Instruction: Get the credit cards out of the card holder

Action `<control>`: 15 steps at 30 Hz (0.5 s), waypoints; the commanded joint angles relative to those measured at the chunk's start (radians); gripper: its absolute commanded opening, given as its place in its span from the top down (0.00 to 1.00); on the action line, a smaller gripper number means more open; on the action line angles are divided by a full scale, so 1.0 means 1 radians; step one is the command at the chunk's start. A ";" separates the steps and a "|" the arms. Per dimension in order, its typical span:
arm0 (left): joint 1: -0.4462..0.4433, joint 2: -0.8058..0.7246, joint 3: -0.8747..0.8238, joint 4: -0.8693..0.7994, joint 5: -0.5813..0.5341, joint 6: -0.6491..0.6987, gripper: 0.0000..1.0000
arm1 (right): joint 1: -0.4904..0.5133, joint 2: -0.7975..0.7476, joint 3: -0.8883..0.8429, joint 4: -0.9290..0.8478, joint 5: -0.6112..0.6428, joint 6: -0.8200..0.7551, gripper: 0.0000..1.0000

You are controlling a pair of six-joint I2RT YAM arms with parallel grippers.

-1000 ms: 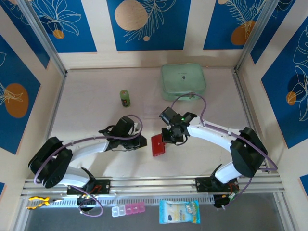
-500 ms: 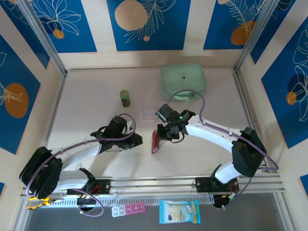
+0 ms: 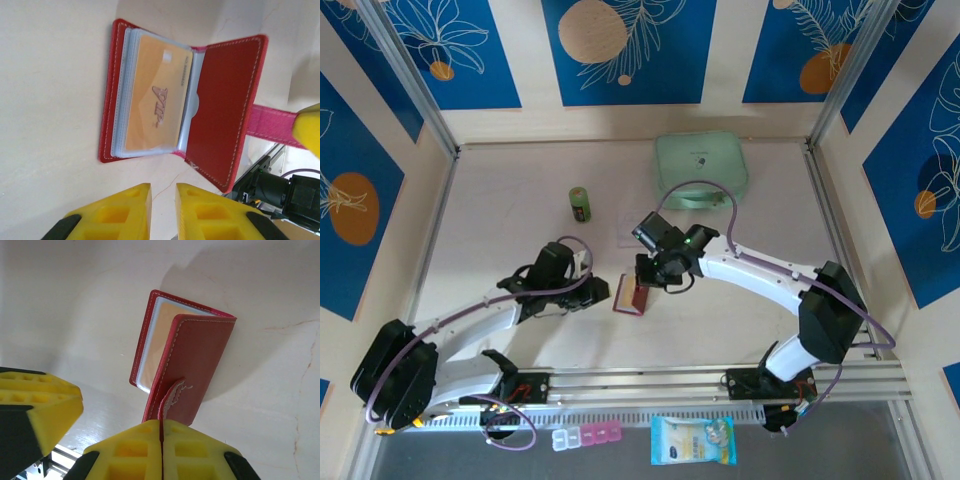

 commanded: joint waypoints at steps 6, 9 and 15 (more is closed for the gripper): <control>0.009 0.042 -0.001 0.002 0.053 0.013 0.82 | -0.029 0.001 0.012 -0.049 0.015 -0.048 1.00; 0.009 0.061 0.005 0.017 0.057 0.012 0.82 | -0.051 -0.008 -0.015 -0.034 0.010 -0.055 1.00; 0.002 0.100 0.005 0.050 0.070 0.005 0.82 | -0.072 -0.026 -0.055 -0.032 0.016 -0.066 1.00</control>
